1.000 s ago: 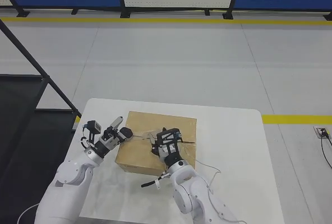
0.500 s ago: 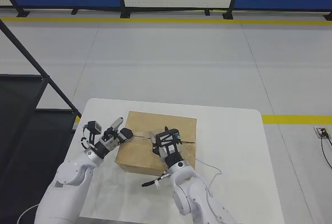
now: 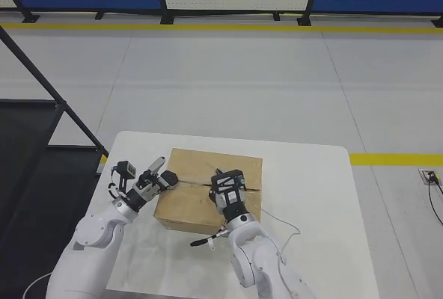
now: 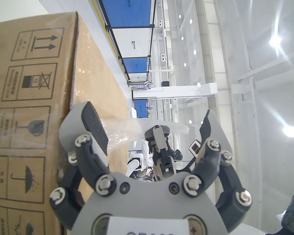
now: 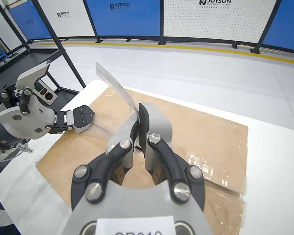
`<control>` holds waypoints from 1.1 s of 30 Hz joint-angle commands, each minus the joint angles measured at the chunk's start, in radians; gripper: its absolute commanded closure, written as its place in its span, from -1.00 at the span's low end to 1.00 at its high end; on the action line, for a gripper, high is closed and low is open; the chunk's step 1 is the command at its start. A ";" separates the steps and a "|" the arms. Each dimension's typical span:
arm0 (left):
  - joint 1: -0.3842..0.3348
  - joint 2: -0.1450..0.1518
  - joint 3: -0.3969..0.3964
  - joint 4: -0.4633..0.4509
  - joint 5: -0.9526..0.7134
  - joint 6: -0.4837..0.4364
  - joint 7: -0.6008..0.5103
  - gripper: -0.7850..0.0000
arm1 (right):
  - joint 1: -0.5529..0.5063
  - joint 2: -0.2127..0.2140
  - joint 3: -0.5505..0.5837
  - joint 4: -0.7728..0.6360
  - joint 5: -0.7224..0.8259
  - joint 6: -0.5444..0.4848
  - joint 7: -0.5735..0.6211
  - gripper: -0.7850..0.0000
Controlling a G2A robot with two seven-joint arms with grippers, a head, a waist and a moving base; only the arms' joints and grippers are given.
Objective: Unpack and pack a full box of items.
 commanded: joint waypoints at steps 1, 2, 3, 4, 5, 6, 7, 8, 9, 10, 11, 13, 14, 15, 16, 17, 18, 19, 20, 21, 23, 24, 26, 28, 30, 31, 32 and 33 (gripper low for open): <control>-0.001 0.000 0.001 -0.004 0.002 0.000 -0.008 -1.00 | -0.016 0.000 0.010 -0.014 0.017 0.007 0.009 1.00; -0.002 0.001 0.001 -0.007 0.002 0.001 -0.012 -1.00 | -0.022 0.000 0.013 -0.020 0.021 0.006 0.013 1.00; -0.003 0.001 0.001 -0.010 0.003 0.002 -0.017 -1.00 | -0.028 0.000 0.016 -0.024 0.022 0.008 0.013 1.00; -0.004 0.001 0.001 -0.015 0.003 0.003 -0.022 -1.00 | -0.033 0.000 0.017 -0.027 0.023 0.011 0.014 1.00; -0.004 0.002 0.001 -0.020 0.004 0.004 -0.027 -1.00 | -0.038 -0.001 0.018 -0.030 0.022 0.013 0.011 1.00; -0.005 0.002 0.000 -0.026 0.004 0.004 -0.031 -1.00 | -0.043 -0.001 0.019 -0.031 0.022 0.014 0.007 1.00; -0.006 0.002 -0.001 -0.030 0.004 0.006 -0.033 -1.00 | -0.047 -0.002 0.020 -0.032 0.023 0.016 0.003 1.00; -0.007 0.003 -0.002 -0.034 0.005 0.008 -0.034 -1.00 | -0.049 -0.002 0.020 -0.032 0.026 0.016 -0.001 1.00; -0.009 0.003 -0.002 -0.037 0.005 0.011 -0.034 -1.00 | -0.052 -0.003 0.021 -0.030 0.029 0.017 -0.006 1.00; -0.012 0.003 -0.001 -0.039 0.006 0.014 -0.035 -1.00 | -0.053 -0.004 0.021 -0.029 0.030 0.019 -0.011 1.00; -0.015 0.003 0.000 -0.040 0.006 0.017 -0.036 -1.00 | -0.054 -0.005 0.021 -0.027 0.033 0.024 -0.016 1.00; -0.022 0.002 0.004 -0.039 0.003 0.021 -0.041 -1.00 | -0.055 -0.008 0.020 -0.023 0.040 0.036 -0.029 1.00; -0.025 0.002 0.005 -0.038 0.001 0.022 -0.043 -1.00 | -0.056 -0.009 0.020 -0.021 0.044 0.040 -0.035 1.00; -0.028 0.001 0.008 -0.037 0.002 0.024 -0.046 -1.00 | -0.058 -0.011 0.020 -0.020 0.049 0.043 -0.044 1.00; -0.031 0.001 0.010 -0.036 0.001 0.025 -0.050 -1.00 | -0.059 -0.012 0.020 -0.017 0.050 0.044 -0.050 1.00; -0.035 0.001 0.013 -0.033 0.000 0.027 -0.053 -1.00 | -0.061 -0.012 0.019 -0.015 0.051 0.045 -0.055 1.00; -0.039 0.000 0.017 -0.031 0.001 0.031 -0.058 -1.00 | -0.062 -0.013 0.019 -0.013 0.052 0.046 -0.059 1.00; -0.044 0.000 0.020 -0.027 0.001 0.034 -0.063 -1.00 | -0.063 -0.014 0.019 -0.011 0.054 0.049 -0.062 1.00; -0.049 -0.001 0.022 -0.023 0.000 0.035 -0.066 -1.00 | -0.063 -0.015 0.019 -0.008 0.056 0.052 -0.064 1.00; -0.054 -0.001 0.026 -0.018 0.000 0.038 -0.069 -1.00 | -0.064 -0.017 0.019 -0.005 0.057 0.061 -0.068 1.00; -0.064 -0.002 0.033 -0.012 -0.002 0.042 -0.081 -1.00 | -0.065 -0.020 0.018 0.000 0.062 0.073 -0.077 1.00; -0.069 -0.002 0.035 -0.009 -0.002 0.044 -0.088 -1.00 | -0.066 -0.021 0.018 0.003 0.064 0.079 -0.082 1.00; -0.078 -0.003 0.040 -0.003 -0.002 0.049 -0.100 -1.00 | -0.066 -0.024 0.019 0.009 0.066 0.092 -0.089 1.00; -0.088 -0.003 0.045 0.004 0.002 0.054 -0.110 -1.00 | -0.066 -0.027 0.018 0.018 0.067 0.104 -0.094 1.00; -0.097 -0.004 0.050 0.012 0.003 0.060 -0.121 -1.00 | -0.064 -0.029 0.016 0.024 0.071 0.110 -0.098 1.00; -0.102 -0.004 0.053 0.016 0.004 0.062 -0.127 -1.00 | -0.064 -0.031 0.015 0.028 0.074 0.114 -0.101 1.00; -0.106 -0.004 0.056 0.021 0.006 0.063 -0.133 -1.00 | -0.064 -0.033 0.013 0.031 0.076 0.118 -0.104 1.00; -0.110 -0.004 0.058 0.026 0.007 0.065 -0.140 -1.00 | -0.064 -0.034 0.011 0.034 0.078 0.121 -0.108 1.00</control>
